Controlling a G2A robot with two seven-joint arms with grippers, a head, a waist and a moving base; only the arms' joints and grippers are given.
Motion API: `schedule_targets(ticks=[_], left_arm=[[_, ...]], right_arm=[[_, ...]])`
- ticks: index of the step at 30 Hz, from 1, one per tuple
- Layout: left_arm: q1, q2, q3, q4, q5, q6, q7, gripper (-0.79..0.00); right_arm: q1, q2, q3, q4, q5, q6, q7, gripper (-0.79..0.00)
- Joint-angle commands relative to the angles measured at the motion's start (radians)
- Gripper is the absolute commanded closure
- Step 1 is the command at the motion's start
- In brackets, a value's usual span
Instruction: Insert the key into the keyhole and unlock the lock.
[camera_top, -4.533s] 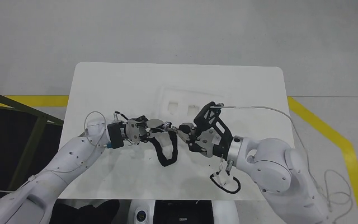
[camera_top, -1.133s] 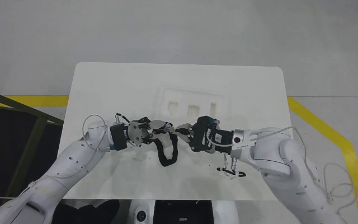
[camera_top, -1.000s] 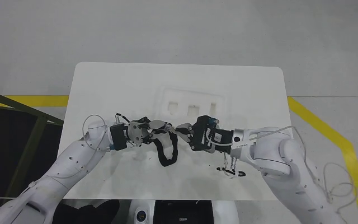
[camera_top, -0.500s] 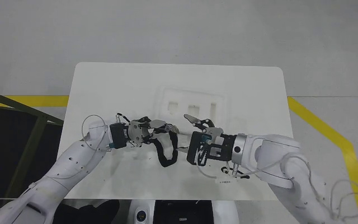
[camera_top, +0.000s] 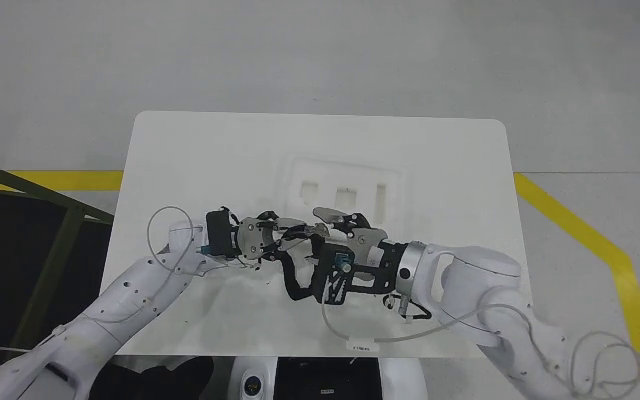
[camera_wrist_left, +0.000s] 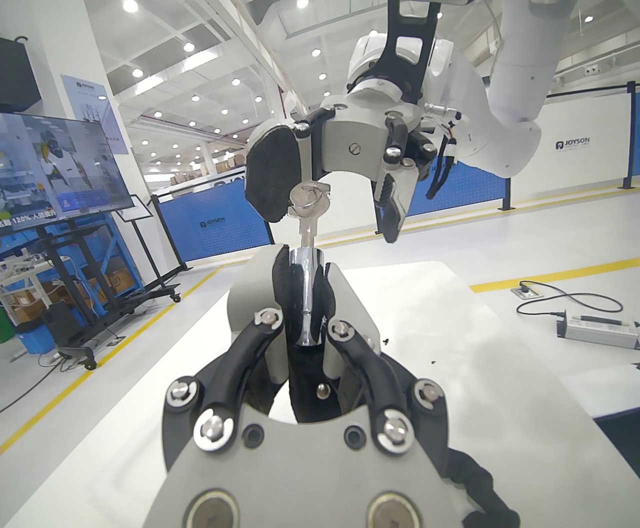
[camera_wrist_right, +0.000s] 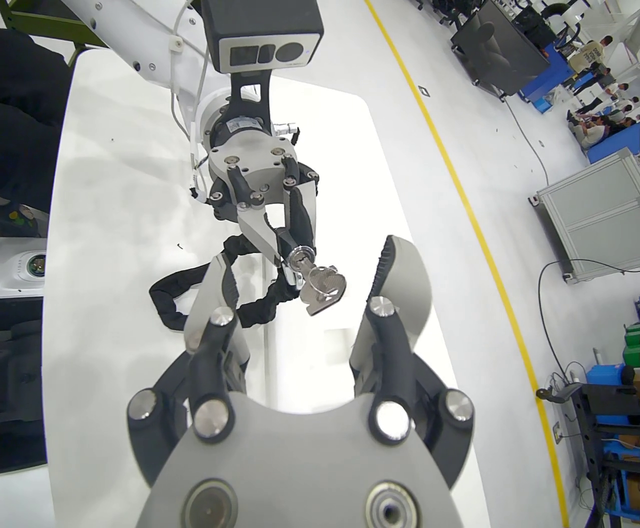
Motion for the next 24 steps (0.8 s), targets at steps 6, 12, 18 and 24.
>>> schedule_targets(ticks=[6, 12, 18, 24], left_arm=[[-0.031, 0.015, 0.065, -0.01, -0.047, -0.005, -0.005, 0.0], [-0.06, 0.024, 0.114, -0.005, -0.069, 0.005, 0.005, 0.0], [-0.088, 0.03, 0.155, 0.004, -0.074, 0.025, 0.025, 0.0], [-0.11, 0.035, 0.186, 0.016, -0.072, 0.043, 0.043, 0.0]], right_arm=[[-0.001, 0.0, 0.011, 0.004, -0.014, 0.005, -0.01, -0.314], [-0.009, 0.001, 0.028, 0.006, 0.003, -0.004, -0.024, -0.055], [-0.016, 0.0, 0.033, 0.024, 0.094, 0.015, 0.015, 0.0], [0.005, -0.008, 0.023, 0.036, 0.236, 0.098, 0.127, -0.003]])
